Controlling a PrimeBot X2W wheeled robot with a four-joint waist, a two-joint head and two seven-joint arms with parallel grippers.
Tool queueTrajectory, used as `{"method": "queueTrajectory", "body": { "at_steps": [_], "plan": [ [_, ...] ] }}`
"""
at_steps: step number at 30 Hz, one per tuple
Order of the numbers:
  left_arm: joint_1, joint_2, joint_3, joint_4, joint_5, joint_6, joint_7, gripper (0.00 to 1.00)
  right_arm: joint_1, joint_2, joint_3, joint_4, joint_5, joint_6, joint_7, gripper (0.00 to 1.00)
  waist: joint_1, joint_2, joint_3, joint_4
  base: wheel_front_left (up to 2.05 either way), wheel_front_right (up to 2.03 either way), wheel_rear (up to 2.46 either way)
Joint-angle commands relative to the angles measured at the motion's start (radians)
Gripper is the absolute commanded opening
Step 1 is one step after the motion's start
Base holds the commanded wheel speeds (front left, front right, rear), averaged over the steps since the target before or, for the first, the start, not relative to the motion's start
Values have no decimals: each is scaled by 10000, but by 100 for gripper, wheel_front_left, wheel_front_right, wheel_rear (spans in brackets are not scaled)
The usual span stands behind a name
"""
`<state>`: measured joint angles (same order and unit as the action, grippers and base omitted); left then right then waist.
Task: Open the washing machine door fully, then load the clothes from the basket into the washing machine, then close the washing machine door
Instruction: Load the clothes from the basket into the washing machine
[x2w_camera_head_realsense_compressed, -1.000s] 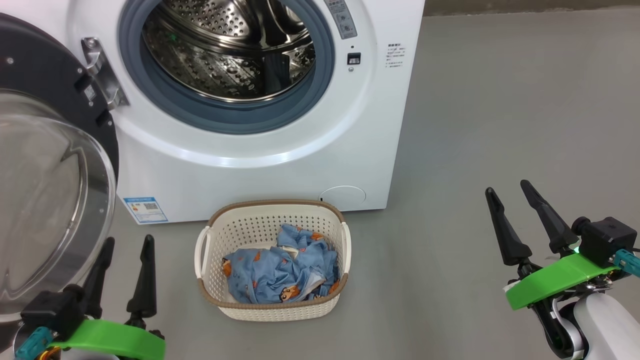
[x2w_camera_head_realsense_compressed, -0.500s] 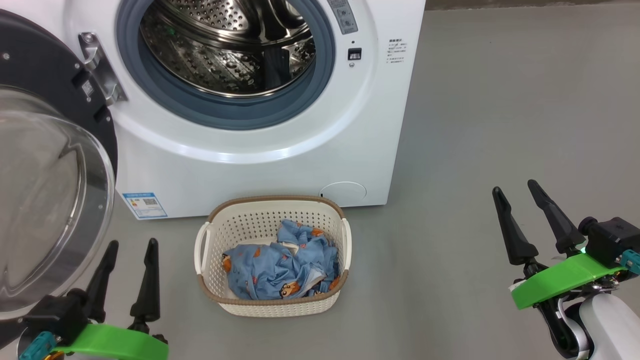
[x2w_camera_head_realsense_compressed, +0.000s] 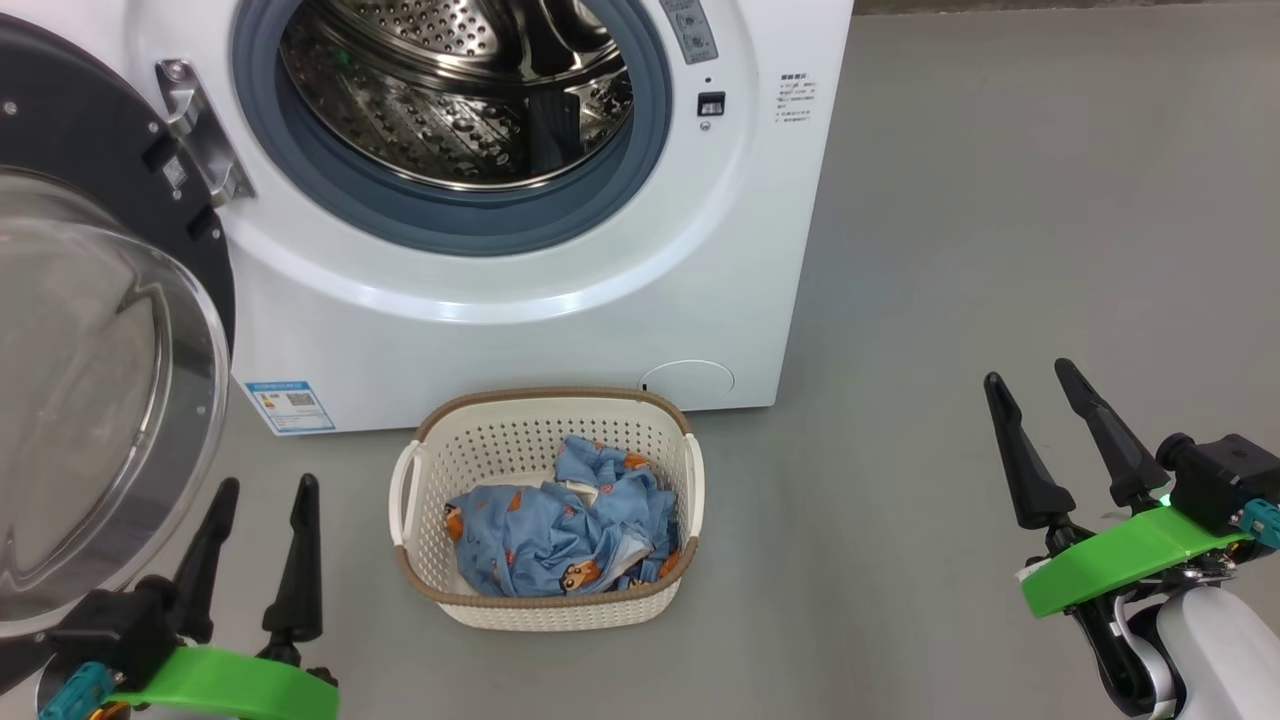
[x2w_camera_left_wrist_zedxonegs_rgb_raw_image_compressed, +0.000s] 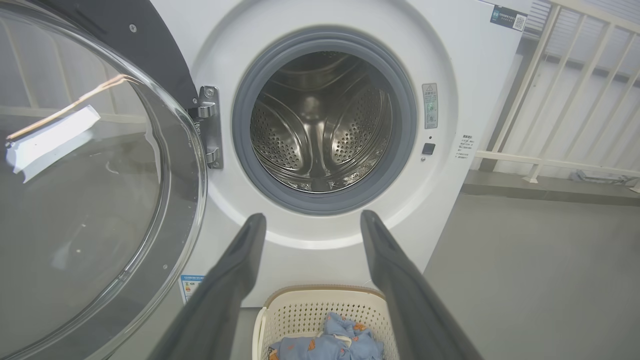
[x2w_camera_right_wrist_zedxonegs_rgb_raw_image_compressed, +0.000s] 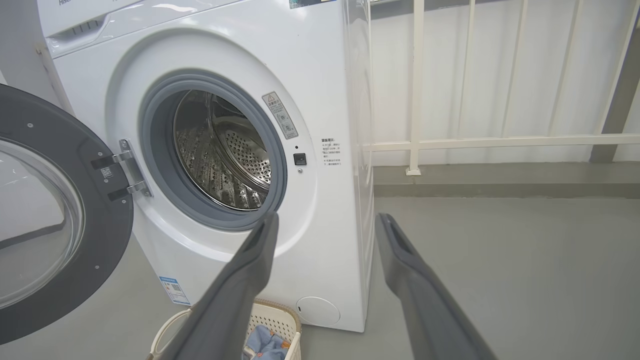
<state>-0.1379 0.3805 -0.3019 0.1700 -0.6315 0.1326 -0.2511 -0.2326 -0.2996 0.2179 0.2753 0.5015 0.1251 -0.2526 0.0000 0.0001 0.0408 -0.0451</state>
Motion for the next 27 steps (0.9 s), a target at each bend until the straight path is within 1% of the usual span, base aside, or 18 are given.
{"method": "queueTrajectory", "body": {
  "at_steps": [1,9,14,20,27],
  "plan": [
    [-385,228,356,-311,116,-5,-106,100,-179,-98,88,-228,-25,56,-92,100,0,-1,6,7,0,0,0],
    [-411,263,284,-379,162,12,-94,100,-175,-66,68,-239,-39,56,-92,100,0,-1,20,47,6,-6,0],
    [-431,292,243,-385,118,-44,-67,100,-172,-54,69,-254,-49,56,-92,100,0,-1,42,79,70,-70,0],
    [-460,298,228,-352,119,-63,-71,100,-163,-48,57,-260,-50,56,-92,100,0,-1,39,113,134,-134,0],
    [-477,316,202,-321,125,-35,-70,100,-182,-38,76,-250,-27,56,-92,100,0,-1,68,150,204,-204,0]
  ]
}}
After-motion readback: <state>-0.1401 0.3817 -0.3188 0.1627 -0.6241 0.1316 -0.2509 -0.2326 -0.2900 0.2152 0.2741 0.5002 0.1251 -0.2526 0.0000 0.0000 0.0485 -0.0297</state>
